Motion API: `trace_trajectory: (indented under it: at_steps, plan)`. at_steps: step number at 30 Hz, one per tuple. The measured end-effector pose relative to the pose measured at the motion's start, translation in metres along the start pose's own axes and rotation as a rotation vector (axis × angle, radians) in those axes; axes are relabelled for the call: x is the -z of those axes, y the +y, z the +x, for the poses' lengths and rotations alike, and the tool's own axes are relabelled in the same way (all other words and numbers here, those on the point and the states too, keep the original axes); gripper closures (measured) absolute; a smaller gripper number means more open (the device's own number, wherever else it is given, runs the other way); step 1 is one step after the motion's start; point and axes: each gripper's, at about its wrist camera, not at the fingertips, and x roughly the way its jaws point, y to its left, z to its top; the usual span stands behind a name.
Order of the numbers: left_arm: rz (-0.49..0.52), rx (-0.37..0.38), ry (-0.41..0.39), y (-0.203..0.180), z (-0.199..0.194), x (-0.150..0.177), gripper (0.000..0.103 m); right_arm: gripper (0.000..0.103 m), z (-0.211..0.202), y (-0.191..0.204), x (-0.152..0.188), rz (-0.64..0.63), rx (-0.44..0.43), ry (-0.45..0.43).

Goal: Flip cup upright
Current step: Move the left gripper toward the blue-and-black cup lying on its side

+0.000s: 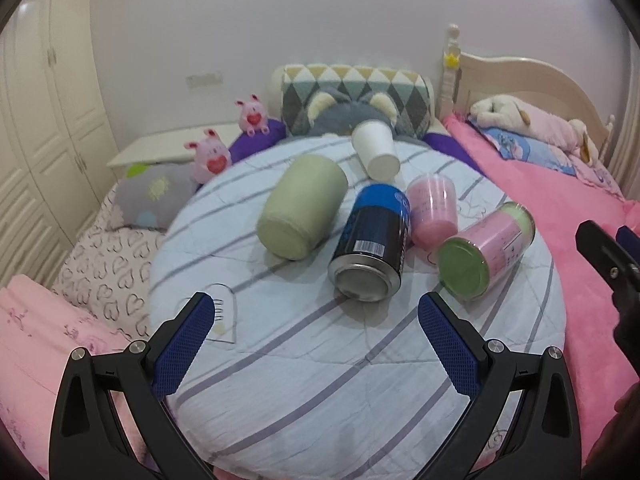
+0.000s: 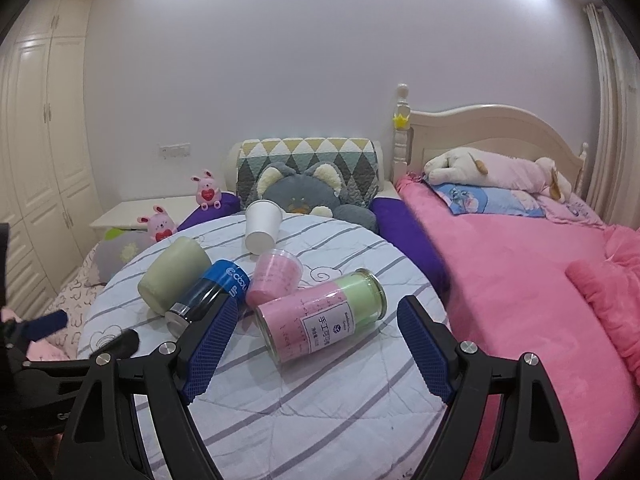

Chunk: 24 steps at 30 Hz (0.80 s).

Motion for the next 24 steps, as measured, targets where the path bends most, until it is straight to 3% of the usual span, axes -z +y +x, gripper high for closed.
trace_trajectory:
  at_steps: [16,24]
  plan:
    - [0.062,0.046,0.165,-0.034,0.088,-0.019,0.000,0.019,0.050,-0.017,-0.004,0.035,-0.049,0.013]
    - [0.065,0.035,0.184,-0.040,0.107,-0.021,0.003,0.019,0.065,-0.018,-0.001,0.029,-0.050,0.036]
